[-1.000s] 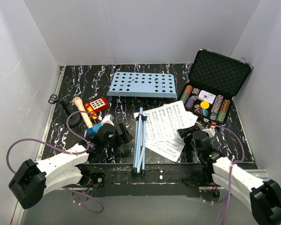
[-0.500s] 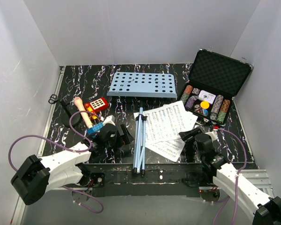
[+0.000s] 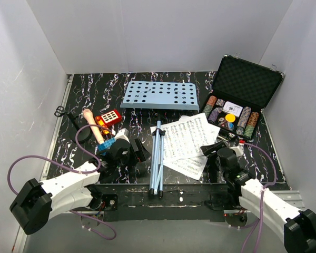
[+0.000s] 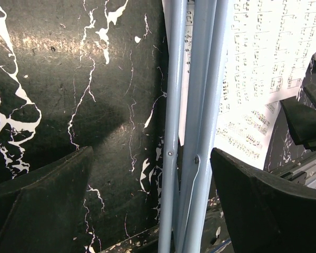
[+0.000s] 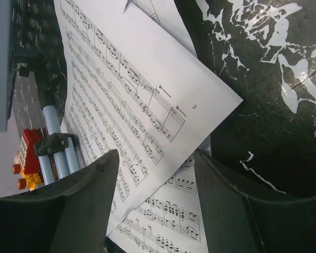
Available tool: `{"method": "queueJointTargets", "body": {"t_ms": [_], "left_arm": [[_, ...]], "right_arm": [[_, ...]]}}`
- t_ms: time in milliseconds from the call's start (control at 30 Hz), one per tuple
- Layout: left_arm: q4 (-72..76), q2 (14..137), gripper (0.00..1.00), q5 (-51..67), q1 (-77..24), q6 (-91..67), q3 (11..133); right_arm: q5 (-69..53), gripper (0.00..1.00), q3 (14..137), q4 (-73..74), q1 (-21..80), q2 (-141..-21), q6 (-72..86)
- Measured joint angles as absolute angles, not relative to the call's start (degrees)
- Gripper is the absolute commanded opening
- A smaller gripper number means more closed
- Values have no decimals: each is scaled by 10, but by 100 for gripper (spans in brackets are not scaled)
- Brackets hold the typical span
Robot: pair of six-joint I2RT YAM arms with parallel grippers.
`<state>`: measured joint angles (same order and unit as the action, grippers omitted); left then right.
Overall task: Pack up the instrument practice props
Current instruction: Pick up the sheet music from the center of the board.
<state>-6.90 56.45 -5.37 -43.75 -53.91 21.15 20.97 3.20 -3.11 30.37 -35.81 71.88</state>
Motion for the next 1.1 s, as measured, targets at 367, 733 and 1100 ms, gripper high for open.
{"method": "queueJointTargets", "body": {"t_ms": [367,733,1100], "left_arm": [[-69,560,94,-54,-437,-538,211],[-69,560,94,-54,-437,-538,210],[-69,560,94,-55,-437,-538,203]], "right_arm": [[216,57,30,-117,304,-421,703],[224,52,29,-163,303,-423,672],[206,14,40,-247,285,-564,653]]}}
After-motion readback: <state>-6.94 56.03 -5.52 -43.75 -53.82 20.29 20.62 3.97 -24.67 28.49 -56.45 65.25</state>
